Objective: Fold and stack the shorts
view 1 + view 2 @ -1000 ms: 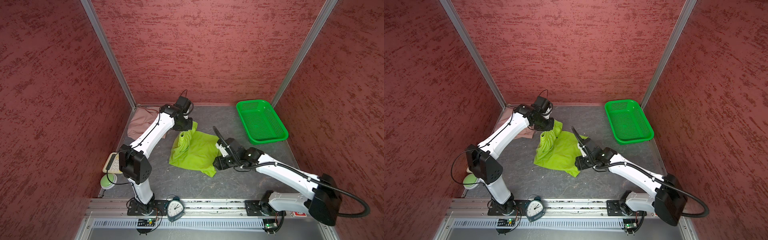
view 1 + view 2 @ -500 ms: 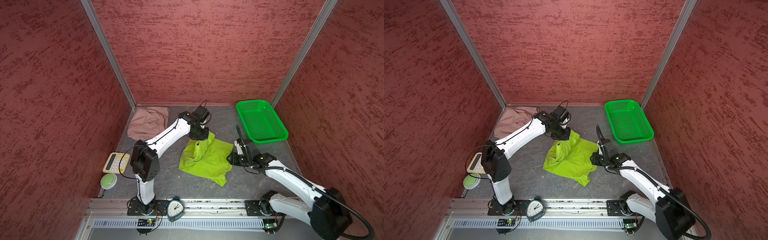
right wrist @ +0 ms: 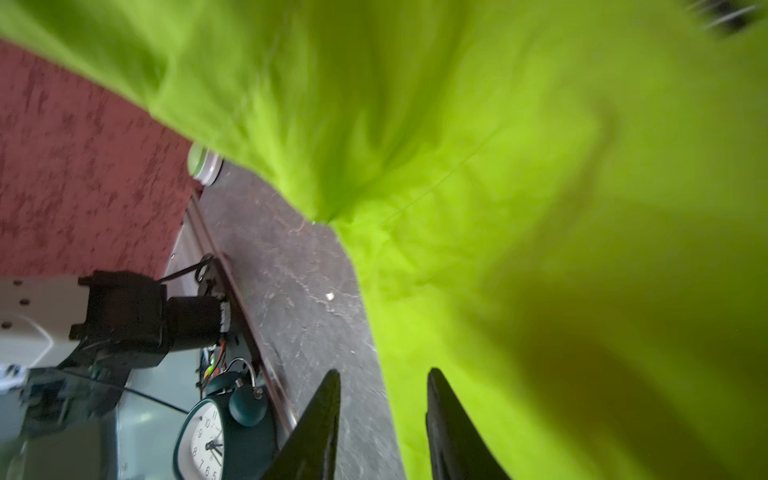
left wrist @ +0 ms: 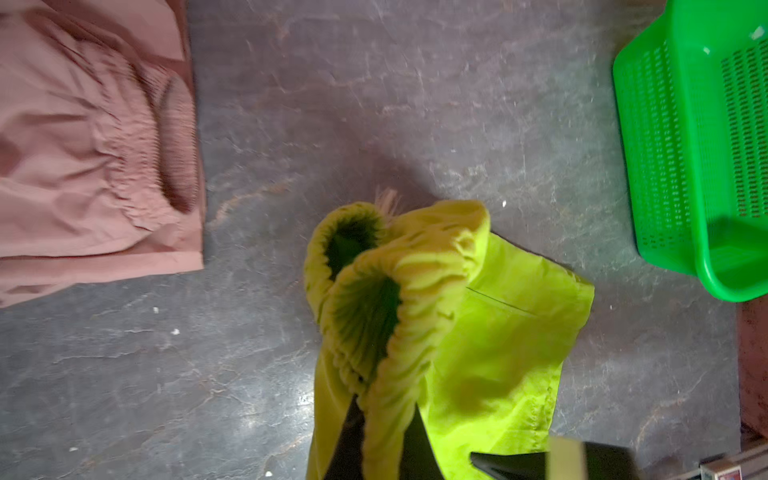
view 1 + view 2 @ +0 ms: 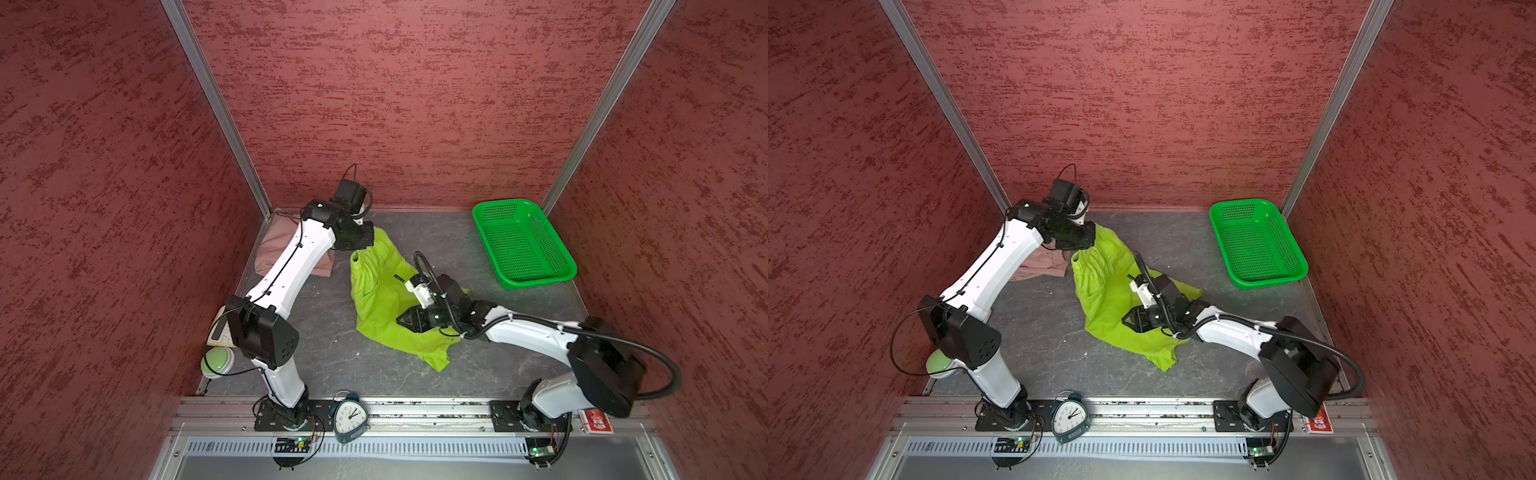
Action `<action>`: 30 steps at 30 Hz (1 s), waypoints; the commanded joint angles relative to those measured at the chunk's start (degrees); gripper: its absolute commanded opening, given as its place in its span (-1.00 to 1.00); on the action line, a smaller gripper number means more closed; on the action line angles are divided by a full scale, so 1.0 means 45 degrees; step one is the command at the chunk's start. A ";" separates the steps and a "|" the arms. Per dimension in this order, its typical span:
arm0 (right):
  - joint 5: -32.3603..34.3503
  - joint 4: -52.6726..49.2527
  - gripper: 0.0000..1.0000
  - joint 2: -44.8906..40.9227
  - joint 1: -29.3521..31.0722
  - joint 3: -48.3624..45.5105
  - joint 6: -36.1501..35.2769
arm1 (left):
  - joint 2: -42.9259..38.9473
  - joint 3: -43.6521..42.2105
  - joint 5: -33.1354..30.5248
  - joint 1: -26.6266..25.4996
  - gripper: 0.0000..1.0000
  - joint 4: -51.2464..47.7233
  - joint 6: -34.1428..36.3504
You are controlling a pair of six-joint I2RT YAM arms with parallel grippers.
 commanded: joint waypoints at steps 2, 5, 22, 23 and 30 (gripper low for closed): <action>-0.0889 0.1698 -0.40 0.1944 0.1288 0.1394 -0.1445 | -0.0366 0.0251 -0.0276 0.0163 -1.00 -0.0175 0.0642; -0.0363 0.1999 -0.58 0.3124 0.1638 0.2131 -0.2166 | -0.0555 0.0004 -0.0349 0.0217 -1.00 -0.0162 0.0665; 0.0632 0.3442 -1.00 0.7091 0.1919 0.5066 -0.3445 | -0.0903 -0.0207 -0.0135 0.0919 -1.00 -0.0112 0.0815; 0.0751 0.3386 -1.00 0.7304 0.1920 0.5256 -0.3559 | -0.0868 -0.0140 -0.0107 0.0939 -1.00 -0.0165 0.0827; 0.1681 0.3761 -1.00 0.8595 0.2105 0.6718 -0.3569 | -0.0897 -0.0175 -0.0330 0.0981 -1.00 -0.0325 0.0871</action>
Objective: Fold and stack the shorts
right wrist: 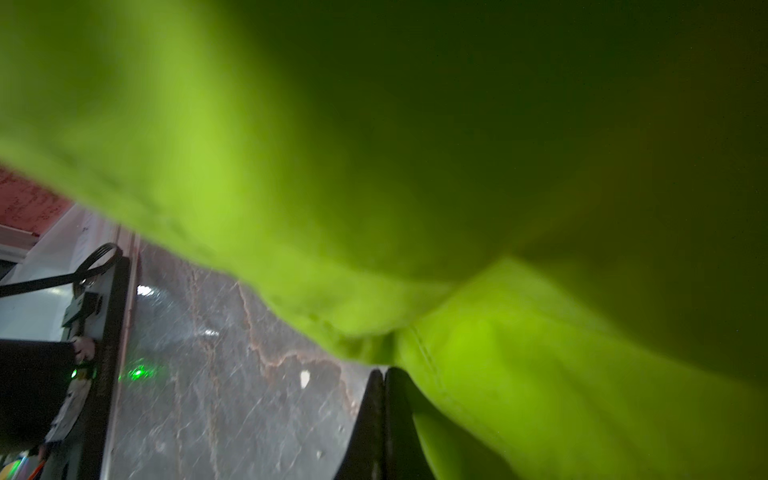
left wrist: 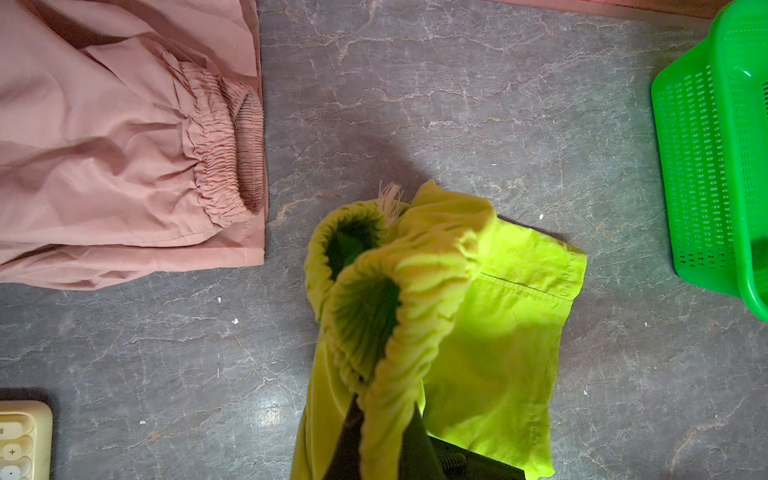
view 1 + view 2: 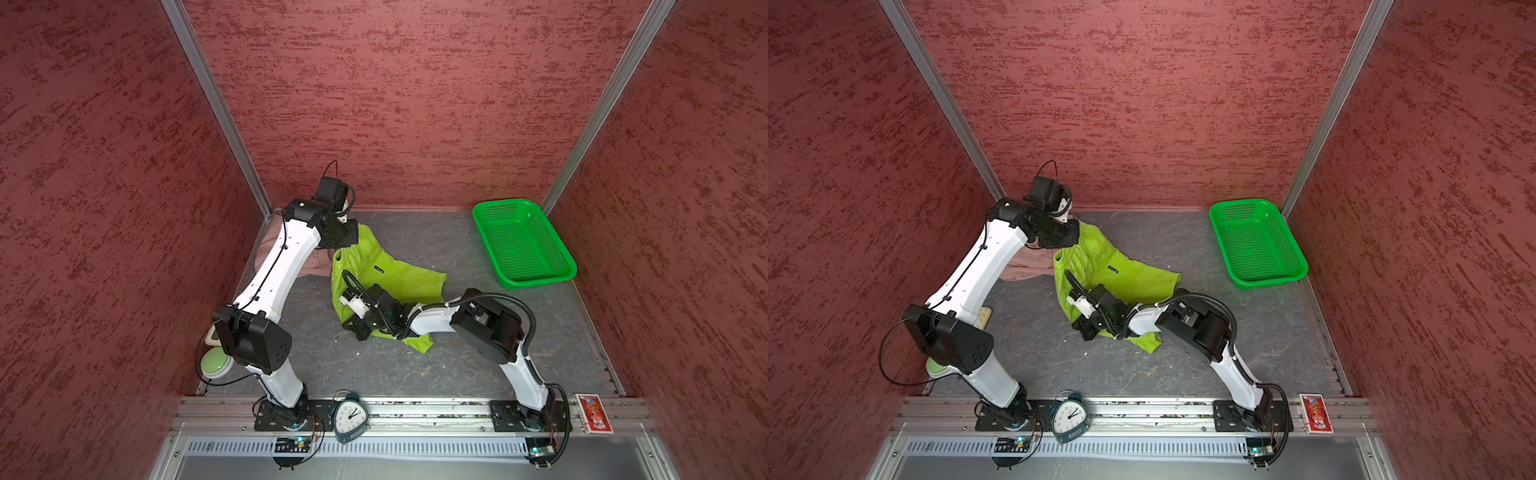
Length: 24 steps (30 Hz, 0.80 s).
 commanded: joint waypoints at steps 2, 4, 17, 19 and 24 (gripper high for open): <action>0.0660 0.0341 -1.00 0.0294 0.0217 0.0885 -0.0282 | -0.0430 0.0393 -0.0216 0.0103 -1.00 -0.0122 0.0332; 0.0549 0.0721 -0.75 -0.0360 0.0198 0.0501 0.0007 | -0.0382 0.0534 -0.0267 0.0124 -1.00 -0.0240 0.0403; 0.4298 -0.1778 -0.48 -0.9978 -0.0604 -0.7829 0.1275 | 0.0582 0.1403 -0.0149 -0.0882 -1.00 -0.1124 0.0513; 0.4469 -0.2497 -0.63 -1.0400 -0.0604 -0.8473 0.1480 | 0.0668 0.1421 -0.0139 -0.0920 -1.00 -0.1139 0.0499; 0.4707 -0.3034 -0.87 -1.0156 -0.0604 -0.9353 0.1996 | 0.0760 0.1564 -0.0096 -0.1265 -1.00 -0.1066 0.0357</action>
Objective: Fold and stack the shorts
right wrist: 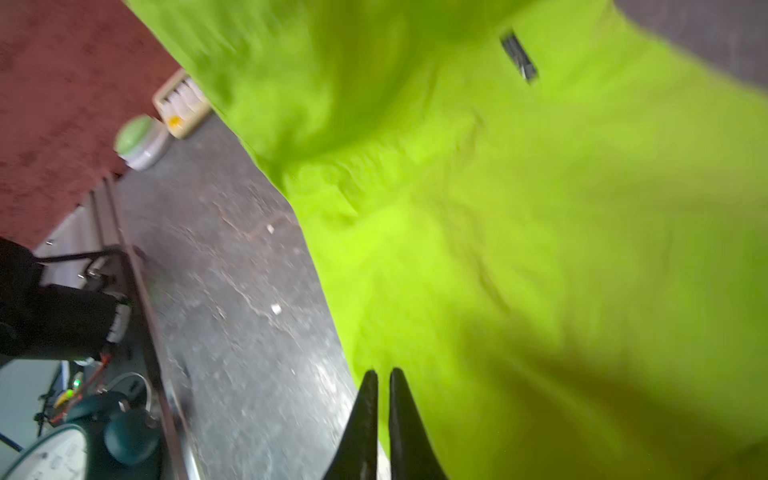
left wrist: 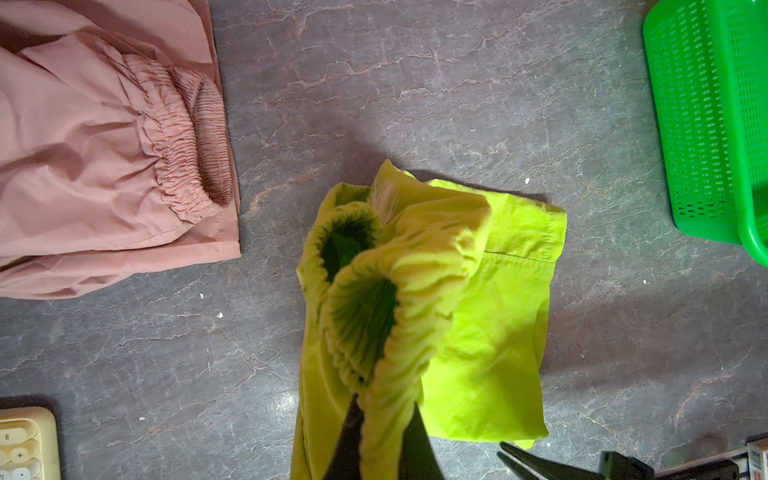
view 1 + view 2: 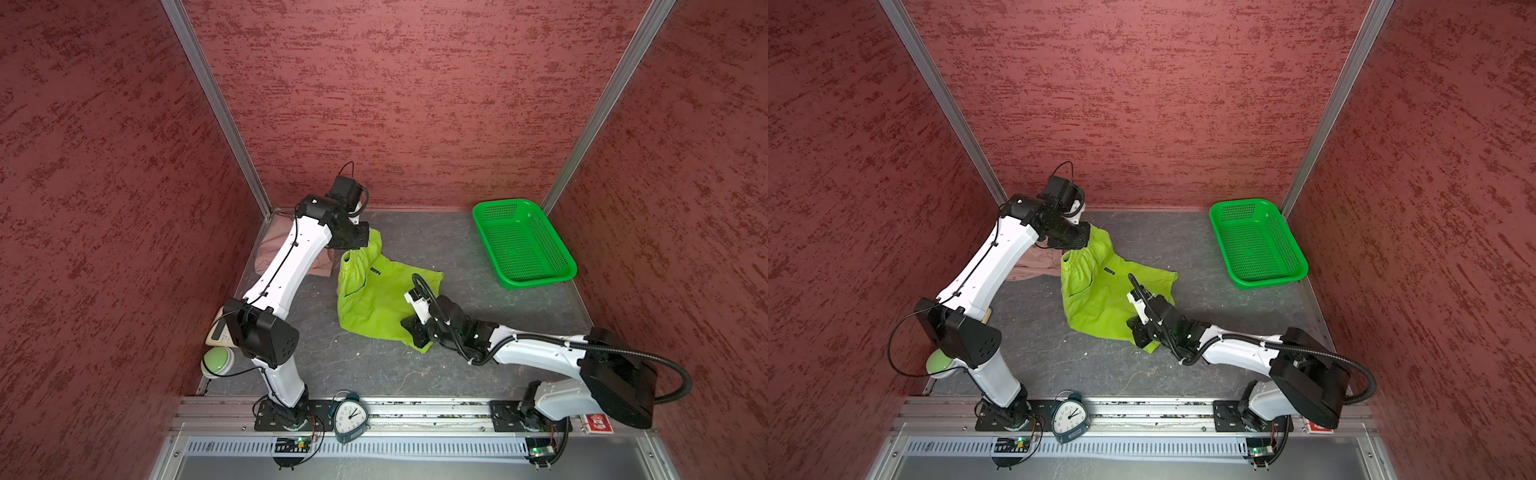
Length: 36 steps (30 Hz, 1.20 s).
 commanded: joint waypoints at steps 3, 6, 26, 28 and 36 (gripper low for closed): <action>0.0823 -0.1157 -0.97 0.0507 0.0062 -0.0474 0.0889 | 0.0088 0.0595 -0.0033 -0.0551 -1.00 -0.0076 -0.0095; 0.0565 -0.1154 -1.00 0.1230 0.0061 -0.0759 0.1368 | 0.0235 0.0727 -0.0059 -0.0812 -1.00 -0.0176 -0.0172; 0.0178 0.2338 -0.90 0.1750 0.0257 -0.2652 0.2679 | 0.0642 -0.3179 0.2335 -0.3559 -1.00 0.4526 -0.3214; 0.0369 0.2181 -0.74 0.1270 0.0276 -0.2776 0.2763 | 0.0780 -0.3507 0.2595 -0.3680 -1.00 0.5046 -0.3469; 0.1332 0.0098 0.27 -0.3142 0.0257 -0.3251 0.3213 | 0.1210 -0.4193 0.3017 -0.4446 0.65 0.6354 -0.3580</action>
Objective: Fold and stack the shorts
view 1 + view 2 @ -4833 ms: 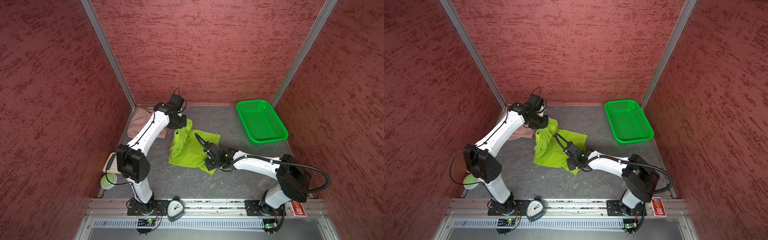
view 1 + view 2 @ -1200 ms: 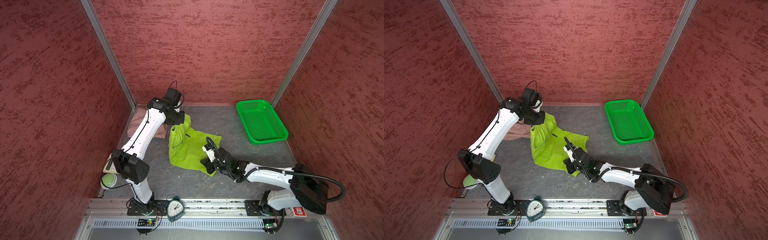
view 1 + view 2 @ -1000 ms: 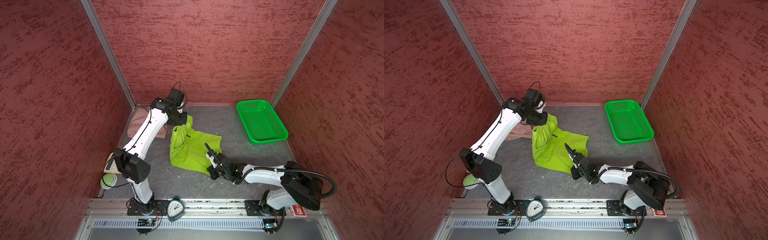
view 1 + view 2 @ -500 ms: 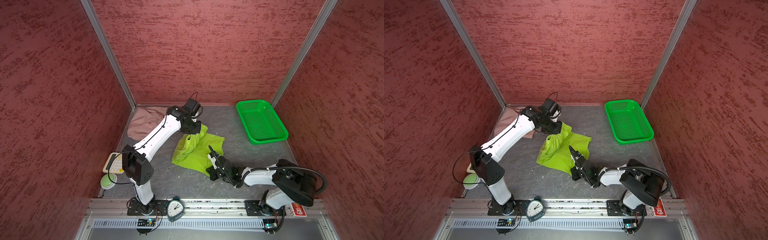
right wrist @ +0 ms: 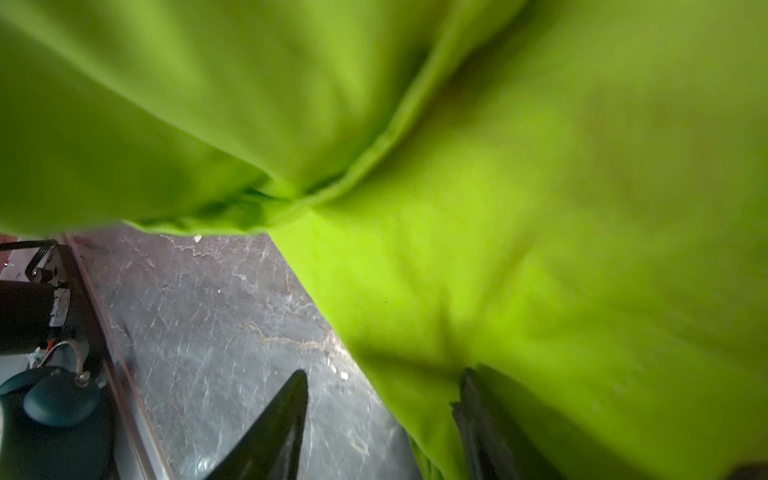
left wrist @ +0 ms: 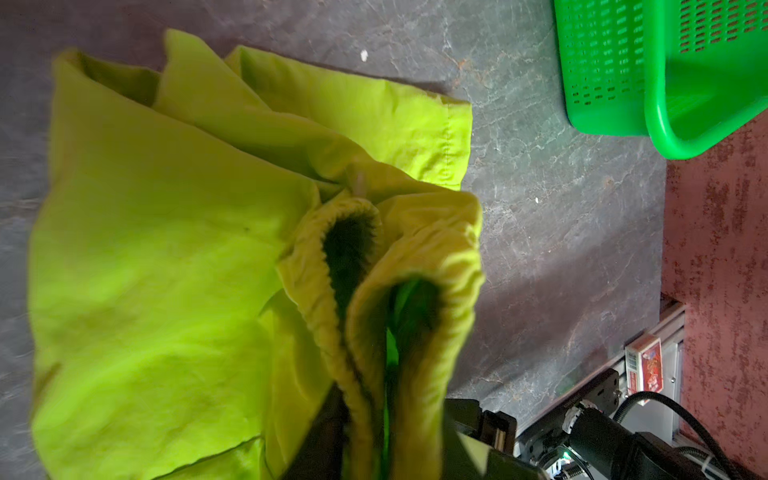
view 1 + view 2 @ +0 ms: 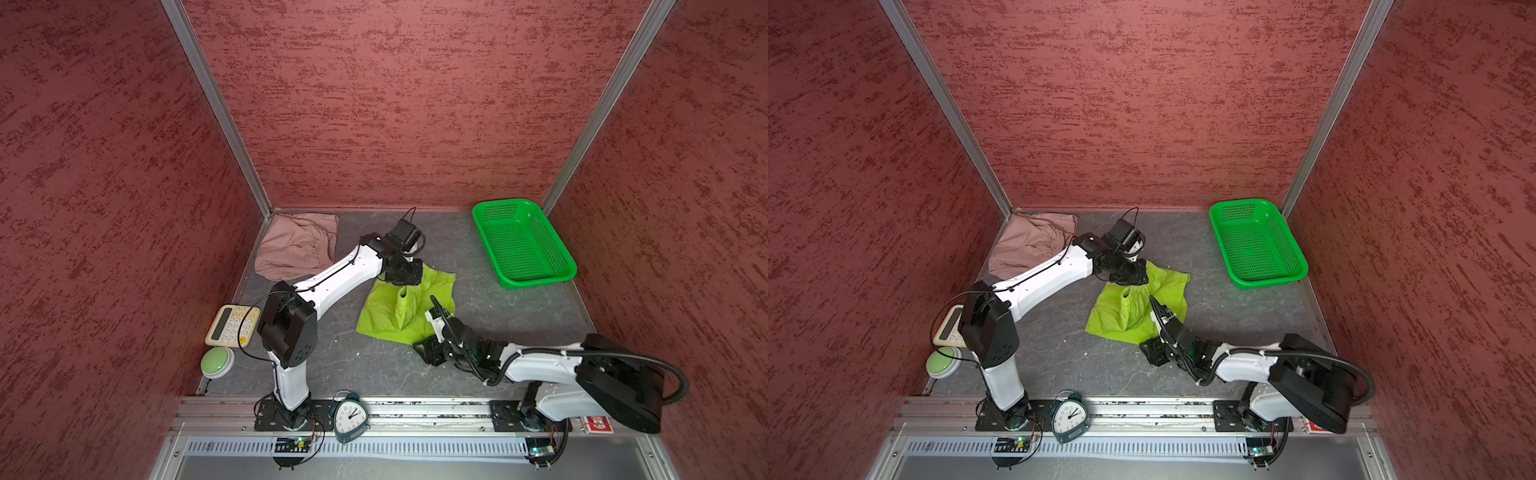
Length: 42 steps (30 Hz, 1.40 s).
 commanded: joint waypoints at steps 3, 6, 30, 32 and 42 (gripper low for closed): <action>0.1646 -0.3877 0.30 -0.4413 0.0063 0.0333 0.0480 | 0.0239 0.0422 0.0442 -0.0224 0.99 0.0714 0.0139; 0.2645 -0.6770 0.30 -0.7291 0.0053 0.0923 0.0753 | 0.0046 0.1365 -0.0038 -0.0093 0.99 0.0046 0.0665; -0.1026 -0.5282 -0.69 0.0051 -0.2670 0.1940 0.0985 | -0.2866 -0.4944 0.0373 0.3714 0.99 0.3849 0.2766; -0.1307 -0.5003 -0.69 0.0688 -0.2906 0.1646 0.1200 | -0.2695 -0.5321 0.0584 0.3574 0.99 0.4300 0.2787; -0.0978 -0.6980 -0.47 0.0906 -0.3708 0.3168 0.0338 | -0.2005 -0.6684 0.0536 0.3176 0.99 0.5299 0.3040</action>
